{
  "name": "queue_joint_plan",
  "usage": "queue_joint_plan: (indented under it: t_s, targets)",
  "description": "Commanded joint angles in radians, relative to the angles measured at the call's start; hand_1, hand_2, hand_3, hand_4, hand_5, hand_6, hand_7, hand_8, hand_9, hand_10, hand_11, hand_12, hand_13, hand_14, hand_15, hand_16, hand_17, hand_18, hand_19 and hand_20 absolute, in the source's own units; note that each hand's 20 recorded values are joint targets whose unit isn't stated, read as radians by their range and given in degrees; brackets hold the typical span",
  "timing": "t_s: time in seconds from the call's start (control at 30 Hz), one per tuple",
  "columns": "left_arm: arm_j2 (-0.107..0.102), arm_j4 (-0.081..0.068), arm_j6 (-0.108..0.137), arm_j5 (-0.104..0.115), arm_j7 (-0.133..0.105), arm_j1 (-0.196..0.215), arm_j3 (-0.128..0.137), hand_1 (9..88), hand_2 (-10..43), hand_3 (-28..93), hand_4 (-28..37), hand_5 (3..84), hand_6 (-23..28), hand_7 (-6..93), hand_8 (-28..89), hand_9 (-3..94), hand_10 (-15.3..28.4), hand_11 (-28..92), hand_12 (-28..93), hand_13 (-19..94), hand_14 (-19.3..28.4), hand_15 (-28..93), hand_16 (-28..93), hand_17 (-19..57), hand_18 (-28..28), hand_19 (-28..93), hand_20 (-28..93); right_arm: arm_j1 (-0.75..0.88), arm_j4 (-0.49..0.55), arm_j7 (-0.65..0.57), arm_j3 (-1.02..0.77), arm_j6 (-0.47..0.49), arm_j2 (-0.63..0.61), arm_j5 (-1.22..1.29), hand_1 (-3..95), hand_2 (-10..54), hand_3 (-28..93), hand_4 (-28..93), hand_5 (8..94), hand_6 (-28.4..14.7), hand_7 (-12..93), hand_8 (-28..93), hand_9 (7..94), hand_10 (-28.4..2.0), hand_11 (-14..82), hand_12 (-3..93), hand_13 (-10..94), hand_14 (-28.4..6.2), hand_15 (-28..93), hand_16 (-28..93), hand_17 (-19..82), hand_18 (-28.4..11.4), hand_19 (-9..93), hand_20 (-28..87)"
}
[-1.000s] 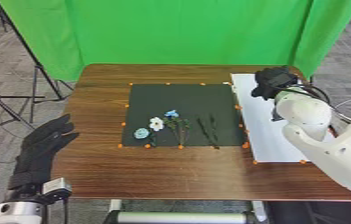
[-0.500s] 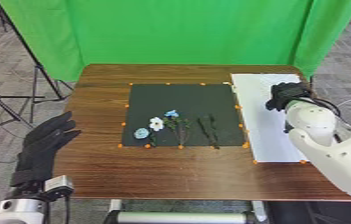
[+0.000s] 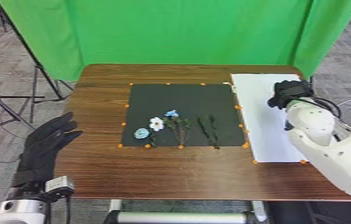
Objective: Arrange flowers
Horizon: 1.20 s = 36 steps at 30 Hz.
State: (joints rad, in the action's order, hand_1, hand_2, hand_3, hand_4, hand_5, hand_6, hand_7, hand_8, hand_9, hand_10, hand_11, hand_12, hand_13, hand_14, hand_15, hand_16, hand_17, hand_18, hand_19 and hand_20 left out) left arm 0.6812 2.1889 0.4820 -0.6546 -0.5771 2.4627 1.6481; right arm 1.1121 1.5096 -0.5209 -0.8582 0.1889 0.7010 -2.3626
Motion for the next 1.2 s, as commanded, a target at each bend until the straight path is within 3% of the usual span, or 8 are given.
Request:
queue_joint_plan:
  t_s: [0.03,0.17,0.4,0.7,0.9,1.07,1.2]
  targets:
    - [0.005,-0.003,-0.001,0.004,0.0,0.0,-0.007,27.8,1.6,83,-21.2,35.8,7.1,21.2,-13,32.2,18.0,35,10,23,24.3,62,-13,-11.7,20.2,53,10,-0.012,-0.001,-0.018,-0.01,-0.012,-0.021,-0.037,22.7,-1.1,87,-28,50.1,-4.3,23,-15,52.9,-16.0,23.4,16.8,51,-12.7,77,16,20,-22.1,80,36]
    - [0.013,-0.004,-0.008,-0.005,0.013,-0.008,-0.006,27.8,1.5,83,-21.1,35.8,7.1,21.3,-13,32.3,18.1,35,10,23,24.3,62,-13,-11.7,20.2,53,10,-0.014,-0.022,-0.022,-0.027,0.046,0.003,-0.034,22.6,-1.1,87,-28,50.0,-4.3,23,-15,52.7,-16.2,23.5,16.7,51,-12.9,78,16,20,-22.2,81,36]
    - [0.015,-0.004,-0.007,-0.006,0.015,-0.012,-0.007,27.9,1.5,83,-21.1,35.8,7.1,21.5,-13,32.3,18.2,35,10,23,24.2,62,-13,-11.8,20.2,53,10,-0.003,-0.049,-0.026,-0.05,0.107,0.045,-0.032,22.3,-1.0,87,-28,48.4,-4.6,21,-14,52.0,-16.7,23.0,16.5,51,-13.1,77,16,20,-22.3,81,36]
    - [0.013,-0.006,-0.007,-0.006,0.013,-0.019,-0.013,27.9,1.6,83,-21.1,35.8,7.2,21.4,-13,32.3,18.1,35,10,23,24.3,62,-13,-11.8,20.3,53,10,-0.009,-0.073,-0.029,-0.047,0.109,0.071,-0.031,22.5,-1.0,87,-28,47.7,-4.4,21,-14,52.1,-16.4,22.8,16.5,51,-13.3,77,16,20,-22.4,81,36]
    - [0.023,-0.006,-0.013,-0.015,0.026,-0.021,-0.007,27.9,1.6,83,-21.1,35.8,7.1,21.4,-13,32.3,18.1,35,10,23,24.2,62,-13,-11.8,20.3,53,10,0.004,-0.075,-0.026,-0.045,0.079,0.074,-0.04,22.8,-1.1,86,-28,48.7,-3.9,21,-14,52.9,-15.6,22.8,16.3,51,-13.2,77,16,20,-22.4,80,36]
    - [0.024,-0.008,-0.016,-0.016,0.028,-0.026,-0.013,27.9,1.7,83,-21.0,35.8,7.2,21.4,-13,32.3,18.1,35,10,23,24.3,62,-13,-11.8,20.3,53,10,0.012,-0.082,-0.025,-0.031,0.049,0.077,-0.063,31.4,-2.0,84,-28,57.1,-0.2,25,-16,62.7,-11.5,24.9,16.0,56,-10.8,76,17,22,-21.8,81,35]
    - [0.02,-0.007,-0.014,-0.014,0.028,-0.024,-0.01,28.0,1.7,83,-21.0,35.8,7.2,21.4,-13,32.3,18.1,35,10,23,24.3,62,-13,-11.8,20.3,53,10,0.012,-0.089,-0.025,-0.012,0.017,0.082,-0.078,43.1,-6.3,76,-28,64.8,1.9,32,-7,73.4,-7.8,24.2,20.4,61,-8.0,73,19,24,-20.8,82,34]
